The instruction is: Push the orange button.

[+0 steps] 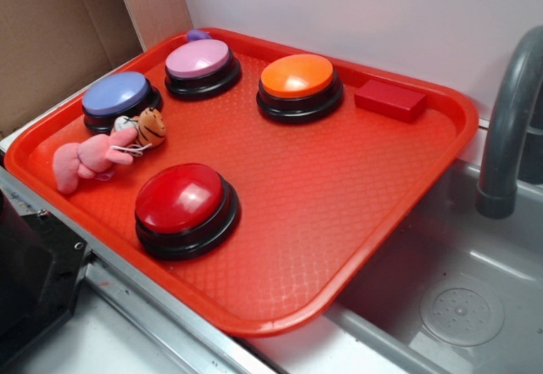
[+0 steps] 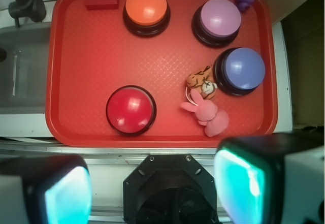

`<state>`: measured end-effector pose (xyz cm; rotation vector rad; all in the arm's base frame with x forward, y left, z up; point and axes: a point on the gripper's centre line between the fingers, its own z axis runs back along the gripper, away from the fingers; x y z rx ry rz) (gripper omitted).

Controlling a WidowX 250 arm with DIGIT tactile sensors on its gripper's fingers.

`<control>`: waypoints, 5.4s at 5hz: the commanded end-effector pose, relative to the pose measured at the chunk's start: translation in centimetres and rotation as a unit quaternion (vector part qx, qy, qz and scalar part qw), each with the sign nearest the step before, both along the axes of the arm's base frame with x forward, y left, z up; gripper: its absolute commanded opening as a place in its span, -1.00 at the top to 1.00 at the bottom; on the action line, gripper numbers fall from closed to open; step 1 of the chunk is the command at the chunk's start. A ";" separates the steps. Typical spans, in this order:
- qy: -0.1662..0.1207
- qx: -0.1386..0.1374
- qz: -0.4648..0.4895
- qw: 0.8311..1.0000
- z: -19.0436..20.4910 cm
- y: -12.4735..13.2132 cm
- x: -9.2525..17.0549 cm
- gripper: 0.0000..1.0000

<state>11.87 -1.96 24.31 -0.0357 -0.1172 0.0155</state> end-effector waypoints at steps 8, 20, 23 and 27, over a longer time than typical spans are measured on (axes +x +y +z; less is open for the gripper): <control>-0.004 0.024 -0.031 0.999 -8.7 4.8 11.7 -1.00; -0.010 0.001 0.027 1.000 -16.4 -0.7 22.7 -1.00; -0.060 0.065 -0.053 0.995 -11.1 -0.9 20.4 -1.00; -0.005 0.044 -0.123 0.991 -7.3 -0.7 18.9 -1.00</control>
